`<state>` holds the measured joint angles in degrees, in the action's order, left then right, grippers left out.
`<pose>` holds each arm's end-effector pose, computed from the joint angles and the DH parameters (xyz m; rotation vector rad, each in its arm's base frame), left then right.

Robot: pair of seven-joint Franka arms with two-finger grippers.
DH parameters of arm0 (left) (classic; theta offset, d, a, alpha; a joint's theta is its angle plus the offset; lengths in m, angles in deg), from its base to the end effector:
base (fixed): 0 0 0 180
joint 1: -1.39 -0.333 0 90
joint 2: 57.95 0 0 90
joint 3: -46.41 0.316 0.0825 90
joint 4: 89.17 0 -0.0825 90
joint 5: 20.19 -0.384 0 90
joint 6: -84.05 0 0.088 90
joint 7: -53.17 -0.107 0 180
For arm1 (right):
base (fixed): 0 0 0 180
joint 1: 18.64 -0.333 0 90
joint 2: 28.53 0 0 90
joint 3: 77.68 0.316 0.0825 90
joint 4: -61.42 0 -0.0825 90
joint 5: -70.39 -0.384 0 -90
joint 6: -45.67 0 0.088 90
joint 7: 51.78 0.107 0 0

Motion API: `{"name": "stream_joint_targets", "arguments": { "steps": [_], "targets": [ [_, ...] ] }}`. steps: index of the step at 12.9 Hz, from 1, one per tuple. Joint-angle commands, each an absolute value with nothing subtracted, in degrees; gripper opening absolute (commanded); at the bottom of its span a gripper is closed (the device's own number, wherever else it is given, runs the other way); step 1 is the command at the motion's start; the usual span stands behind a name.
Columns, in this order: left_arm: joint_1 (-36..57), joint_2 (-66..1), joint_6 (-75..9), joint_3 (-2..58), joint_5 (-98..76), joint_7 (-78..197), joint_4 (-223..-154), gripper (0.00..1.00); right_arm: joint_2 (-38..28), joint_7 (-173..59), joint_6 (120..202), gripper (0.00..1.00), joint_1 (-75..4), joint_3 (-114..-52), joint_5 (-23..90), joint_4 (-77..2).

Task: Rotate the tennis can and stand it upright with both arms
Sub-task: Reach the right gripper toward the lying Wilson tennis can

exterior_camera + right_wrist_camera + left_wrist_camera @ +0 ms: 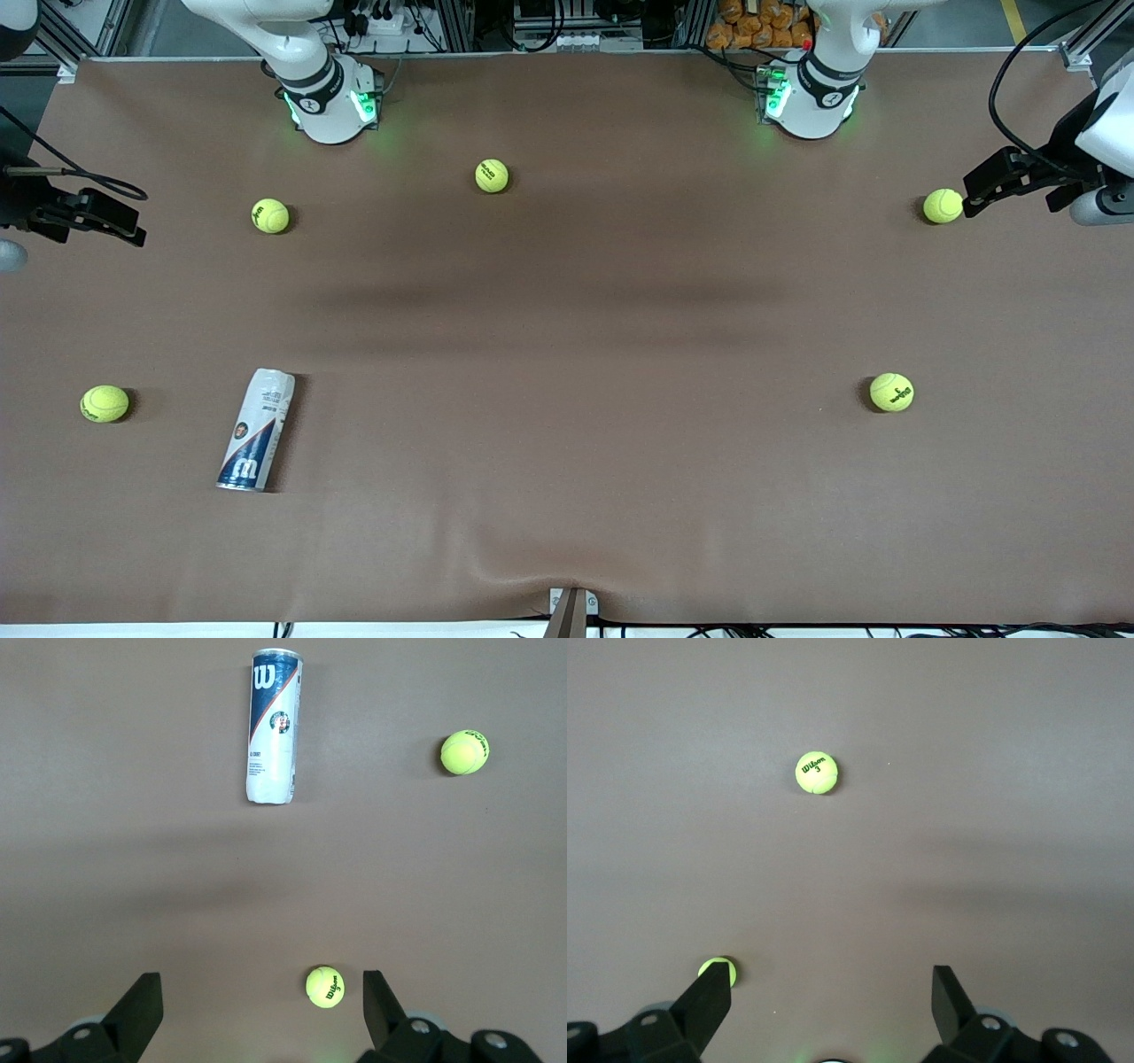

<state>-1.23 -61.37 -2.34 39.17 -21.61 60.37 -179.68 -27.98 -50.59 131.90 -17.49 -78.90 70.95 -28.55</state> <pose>0.5280 -0.0421 0.6470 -3.1073 -0.0726 0.0145 0.5495 -0.0238 0.6139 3.1287 -0.0977 -0.1174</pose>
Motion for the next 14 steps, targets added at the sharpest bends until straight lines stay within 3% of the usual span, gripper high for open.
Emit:
{"name": "stream_joint_targets", "arguments": {
  "steps": [1,6,14],
  "targets": [
    [-1.69,-61.82,-2.35,38.76,-22.83,60.55,-179.35,1.00,-28.97,-50.29,131.98,1.00,-16.71,-78.39,69.95,-28.93],
    [-1.78,-61.21,-1.47,39.11,-22.83,60.73,-177.85,1.00,-27.14,-50.55,133.73,1.00,-16.80,-78.39,69.95,-29.29],
    [-1.78,-61.21,-1.12,39.11,-22.83,60.55,-178.38,1.00,-5.97,-50.64,153.39,1.00,-17.24,-78.21,69.95,-29.20]
  ]
}}
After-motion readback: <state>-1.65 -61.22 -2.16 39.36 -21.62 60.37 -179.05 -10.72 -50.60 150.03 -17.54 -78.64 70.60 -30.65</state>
